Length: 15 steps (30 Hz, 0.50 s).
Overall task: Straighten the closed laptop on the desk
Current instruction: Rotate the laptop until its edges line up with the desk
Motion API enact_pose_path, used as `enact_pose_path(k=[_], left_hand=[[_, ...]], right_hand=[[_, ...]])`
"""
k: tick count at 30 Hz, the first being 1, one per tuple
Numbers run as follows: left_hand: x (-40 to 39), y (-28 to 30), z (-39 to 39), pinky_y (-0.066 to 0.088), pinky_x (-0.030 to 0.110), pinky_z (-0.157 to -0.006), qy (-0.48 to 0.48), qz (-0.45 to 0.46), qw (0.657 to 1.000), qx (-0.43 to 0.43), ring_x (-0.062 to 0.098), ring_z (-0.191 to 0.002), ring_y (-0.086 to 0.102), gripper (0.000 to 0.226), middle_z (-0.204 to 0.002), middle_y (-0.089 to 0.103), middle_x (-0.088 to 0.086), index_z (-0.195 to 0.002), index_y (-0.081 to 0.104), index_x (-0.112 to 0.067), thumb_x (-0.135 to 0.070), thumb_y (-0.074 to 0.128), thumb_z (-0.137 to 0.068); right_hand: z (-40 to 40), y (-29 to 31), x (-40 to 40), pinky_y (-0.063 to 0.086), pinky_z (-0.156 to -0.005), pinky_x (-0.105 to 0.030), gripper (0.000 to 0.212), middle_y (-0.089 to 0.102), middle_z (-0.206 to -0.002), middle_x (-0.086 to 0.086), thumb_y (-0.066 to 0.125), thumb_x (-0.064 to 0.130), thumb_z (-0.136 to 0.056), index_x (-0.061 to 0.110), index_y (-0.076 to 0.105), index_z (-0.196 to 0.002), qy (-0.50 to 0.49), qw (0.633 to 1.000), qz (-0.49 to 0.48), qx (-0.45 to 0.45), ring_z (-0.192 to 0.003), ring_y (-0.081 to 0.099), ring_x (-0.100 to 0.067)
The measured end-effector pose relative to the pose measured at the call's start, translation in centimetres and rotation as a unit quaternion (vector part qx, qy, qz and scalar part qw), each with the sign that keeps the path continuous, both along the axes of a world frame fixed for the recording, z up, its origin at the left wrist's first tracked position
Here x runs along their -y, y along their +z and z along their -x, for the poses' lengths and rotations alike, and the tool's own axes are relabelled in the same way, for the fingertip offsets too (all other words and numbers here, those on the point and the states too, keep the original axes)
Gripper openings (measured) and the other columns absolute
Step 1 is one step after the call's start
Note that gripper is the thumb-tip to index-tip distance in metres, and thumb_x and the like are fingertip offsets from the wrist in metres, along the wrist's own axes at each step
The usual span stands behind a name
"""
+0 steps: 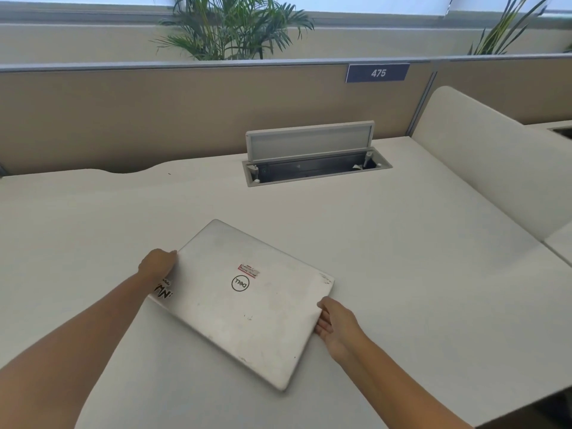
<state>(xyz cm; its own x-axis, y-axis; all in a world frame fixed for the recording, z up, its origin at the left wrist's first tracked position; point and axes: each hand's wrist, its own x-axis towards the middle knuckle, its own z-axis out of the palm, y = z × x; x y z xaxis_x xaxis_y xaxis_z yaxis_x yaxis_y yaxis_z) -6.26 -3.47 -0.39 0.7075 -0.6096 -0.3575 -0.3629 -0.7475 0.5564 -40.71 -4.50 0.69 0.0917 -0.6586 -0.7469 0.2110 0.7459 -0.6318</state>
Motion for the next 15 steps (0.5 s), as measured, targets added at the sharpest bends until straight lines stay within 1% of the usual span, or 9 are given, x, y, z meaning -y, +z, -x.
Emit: enact_pose_path(k=[2, 4, 7, 9, 12, 15], left_hand=[[-0.2, 0.3, 0.1, 0.041, 0.043, -0.096, 0.006, -0.017, 1.000, -0.008, 0.046, -0.110, 0.054, 0.052, -0.121, 0.055, 0.034, -0.114, 0.051, 0.018, -0.030, 0.040, -0.096], [-0.7, 0.5, 0.1, 0.039, 0.043, -0.098, 0.005, -0.025, 1.000, -0.010, 0.045, -0.115, 0.051, 0.058, -0.124, 0.053, 0.033, -0.116, 0.049, 0.017, -0.035, 0.039, -0.095], [-1.9, 0.5, 0.4, 0.039, 0.042, -0.096, 0.011, -0.028, 0.999, -0.011, 0.044, -0.114, 0.051, 0.062, -0.123, 0.054, 0.033, -0.114, 0.051, 0.019, -0.039, 0.037, -0.096], [-2.8, 0.3, 0.6, 0.039, 0.042, -0.096, 0.026, -0.028, 0.999, -0.012, 0.044, -0.115, 0.051, 0.063, -0.124, 0.054, 0.033, -0.115, 0.050, 0.018, -0.040, 0.037, -0.095], [-4.1, 0.2, 1.2, 0.039, 0.043, -0.095, 0.056, -0.020, 0.998, -0.013, 0.045, -0.114, 0.051, 0.061, -0.123, 0.054, 0.033, -0.115, 0.050, 0.017, -0.039, 0.039, -0.095], [-5.3, -0.1, 1.7, 0.041, 0.044, -0.093, 0.096, -0.003, 0.995, -0.022, 0.045, -0.110, 0.053, 0.058, -0.116, 0.057, 0.033, -0.110, 0.052, 0.017, -0.038, 0.043, -0.094]], right_hand=[[0.4, 0.1, 0.5, 0.049, -0.064, -0.031, 0.010, 0.060, -0.074, -0.011, 0.050, -0.001, -0.082, 0.004, 0.058, -0.078, 0.001, 1.000, -0.014, 0.022, -0.066, 0.057, -0.023], [0.7, 0.2, 1.1, 0.050, -0.062, -0.032, 0.010, 0.060, -0.074, -0.012, 0.050, -0.002, -0.082, 0.003, 0.058, -0.079, 0.004, 0.999, -0.023, 0.026, -0.065, 0.057, -0.023], [1.1, 0.1, 1.9, 0.052, -0.048, -0.028, 0.012, 0.059, -0.070, -0.011, 0.051, -0.004, -0.082, 0.003, 0.056, -0.073, 0.018, 0.999, -0.024, 0.011, -0.062, 0.057, -0.022], [1.2, 0.1, 2.4, 0.051, -0.041, -0.023, 0.013, 0.058, -0.070, -0.012, 0.051, -0.004, -0.082, 0.003, 0.056, -0.072, 0.028, 0.999, -0.017, 0.007, -0.061, 0.056, -0.022], [1.2, 0.0, 3.5, 0.050, -0.039, -0.021, 0.012, 0.059, -0.070, -0.011, 0.052, -0.005, -0.082, 0.001, 0.057, -0.073, 0.041, 0.999, -0.006, 0.002, -0.061, 0.057, -0.021], [0.9, 0.0, 4.7, 0.050, -0.041, -0.023, 0.009, 0.060, -0.072, -0.009, 0.058, 0.001, -0.084, 0.003, 0.059, -0.075, 0.052, 0.999, -0.002, -0.012, -0.062, 0.058, -0.019]])
